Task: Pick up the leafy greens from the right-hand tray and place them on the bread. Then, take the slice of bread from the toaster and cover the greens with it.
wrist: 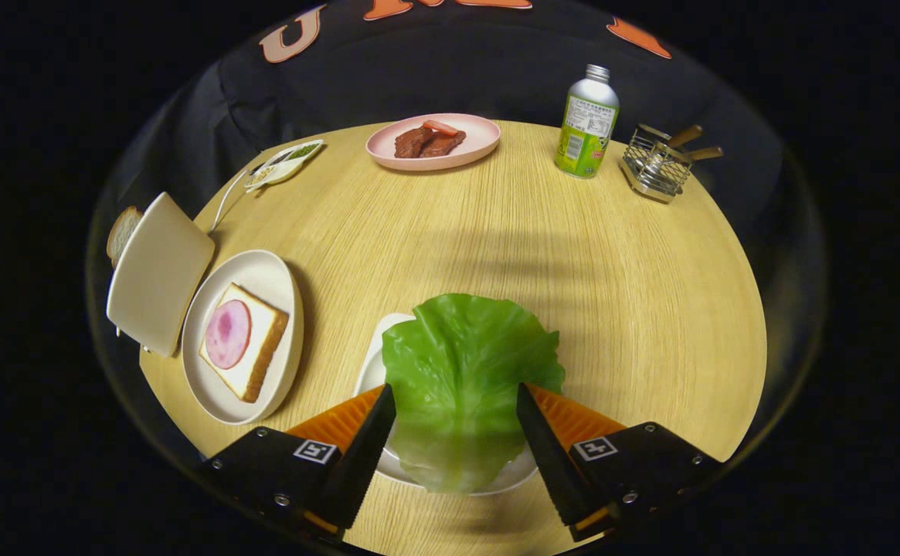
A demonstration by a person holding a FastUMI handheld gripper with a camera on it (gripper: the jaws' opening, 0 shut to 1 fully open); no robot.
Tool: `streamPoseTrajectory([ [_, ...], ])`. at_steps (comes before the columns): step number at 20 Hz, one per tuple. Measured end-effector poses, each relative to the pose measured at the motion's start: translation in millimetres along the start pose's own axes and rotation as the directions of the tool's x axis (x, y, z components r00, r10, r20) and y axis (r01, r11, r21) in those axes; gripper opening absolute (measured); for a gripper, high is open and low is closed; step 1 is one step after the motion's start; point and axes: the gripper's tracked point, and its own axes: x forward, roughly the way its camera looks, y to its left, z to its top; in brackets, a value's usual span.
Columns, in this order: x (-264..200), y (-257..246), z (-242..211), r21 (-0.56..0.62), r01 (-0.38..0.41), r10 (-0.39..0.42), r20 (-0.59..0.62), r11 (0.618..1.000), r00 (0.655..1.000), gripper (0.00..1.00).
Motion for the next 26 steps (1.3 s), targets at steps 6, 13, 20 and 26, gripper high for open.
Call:
streamPoseTrajectory([
  [6, 4.1, -9.9, 3.0, -0.008, 0.049, -0.049, 0.017, 0.999, 0.999, 0.56],
  [13, -2.7, -7.1, 17.2, 0.109, -0.015, 0.004, 0.093, 0.994, 0.996, 0.06],
  [20, -38.7, 39.6, 42.5, 0.081, -0.137, 0.118, 0.209, 0.987, 0.971, 0.06],
  [26, -52.9, 85.6, 54.9, -0.001, -0.210, 0.204, 0.250, 0.978, 0.947, 0.06],
])
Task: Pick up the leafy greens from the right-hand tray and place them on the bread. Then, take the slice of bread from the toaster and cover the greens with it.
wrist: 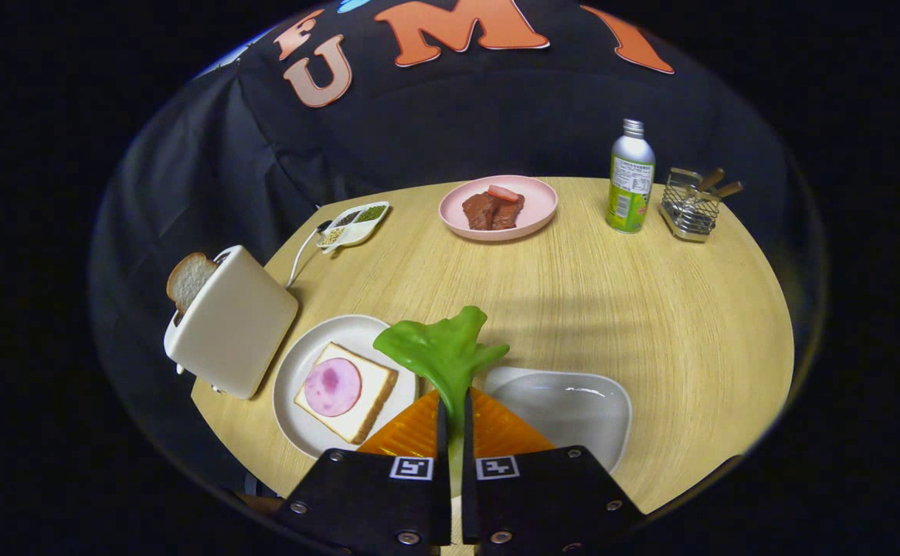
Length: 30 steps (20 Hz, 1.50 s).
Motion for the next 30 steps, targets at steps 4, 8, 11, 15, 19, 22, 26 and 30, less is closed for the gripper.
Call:
streamPoseTrajectory([
  [4, 9.5, 38.4, 5.0, -0.018, -0.076, 0.077, 0.004, 0.997, 0.997, 0.06],
  [8, 23.6, 66.8, 4.9, -0.019, -0.130, 0.130, -0.016, 0.991, 0.991, 0.06],
  [11, 39.7, 77.6, -1.2, -0.017, -0.136, 0.135, -0.046, 0.991, 0.990, 0.06],
  [15, 55.7, 90.1, -10.5, 0.005, -0.144, 0.143, -0.097, 0.990, 0.985, 0.08],
  [19, 59.5, 108.0, -19.2, 0.012, -0.182, 0.182, -0.140, 0.983, 0.973, 0.14],
  [22, 61.1, 119.0, -26.2, -0.003, -0.195, 0.192, -0.165, 0.981, 0.968, 0.24],
  [26, 60.0, 128.8, -29.7, -0.049, -0.197, 0.186, -0.172, 0.979, 0.967, 0.45],
  [30, 56.8, 128.1, -19.1, -0.090, -0.157, 0.144, -0.133, 0.983, 0.981, 0.62],
])
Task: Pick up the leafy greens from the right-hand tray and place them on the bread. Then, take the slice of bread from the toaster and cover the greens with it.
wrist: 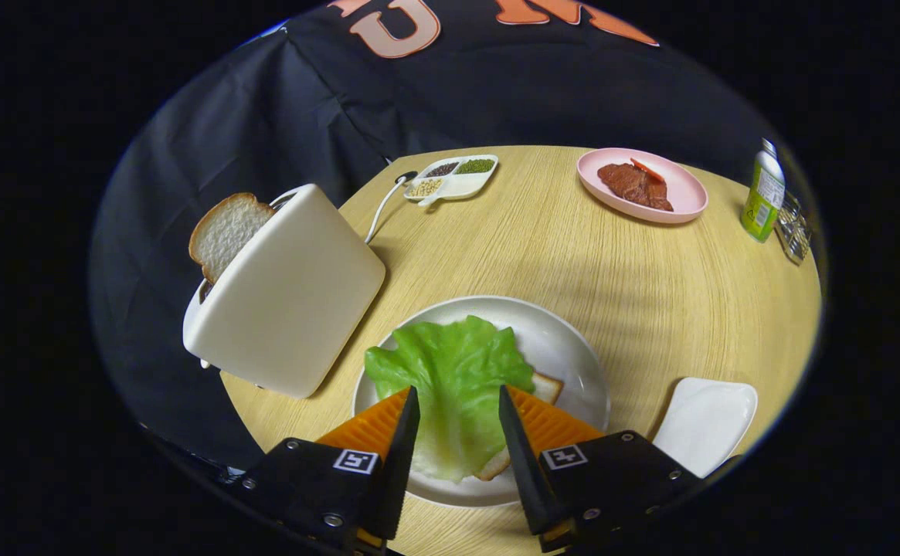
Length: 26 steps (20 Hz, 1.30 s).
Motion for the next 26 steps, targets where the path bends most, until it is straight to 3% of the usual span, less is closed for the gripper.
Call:
streamPoseTrajectory([
  [5, -20.7, 17.3, 26.0, 0.016, -0.003, 0.002, 0.060, 1.000, 0.998, 0.70],
  [10, -51.1, 47.5, 54.6, 0.017, 0.002, -0.003, 0.093, 1.000, 0.996, 0.90],
  [12, -61.1, 61.9, 63.1, 0.017, -0.004, 0.003, 0.078, 1.000, 0.997, 0.93],
  [18, -79.3, 112.5, 98.4, -0.003, -0.007, 0.007, 0.067, 1.000, 0.998, 0.93],
  [26, -63.1, 185.7, 132.9, -0.030, -0.020, 0.020, 0.019, 0.999, 1.000, 0.93],
])
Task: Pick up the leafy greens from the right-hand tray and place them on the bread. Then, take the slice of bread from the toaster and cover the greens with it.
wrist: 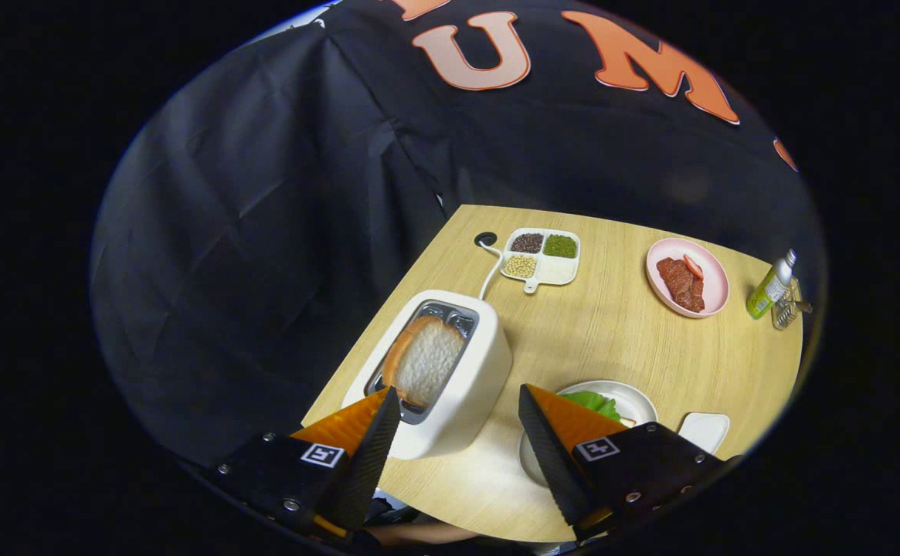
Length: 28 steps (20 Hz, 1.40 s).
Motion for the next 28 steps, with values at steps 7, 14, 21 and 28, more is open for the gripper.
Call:
streamPoseTrajectory([
  [7, 35.4, 32.8, 21.0, 0.051, 0.012, -0.010, -0.048, 0.999, 0.999, 0.85],
  [14, 69.4, 35.5, 10.6, 0.034, 0.065, -0.060, -0.119, 0.997, 0.991, 0.71],
  [21, 76.7, 23.8, 5.4, 0.048, 0.091, -0.084, -0.128, 0.995, 0.988, 0.41],
  [28, 57.1, 19.3, 7.6, 0.053, 0.043, -0.039, -0.074, 0.998, 0.996, 0.11],
])
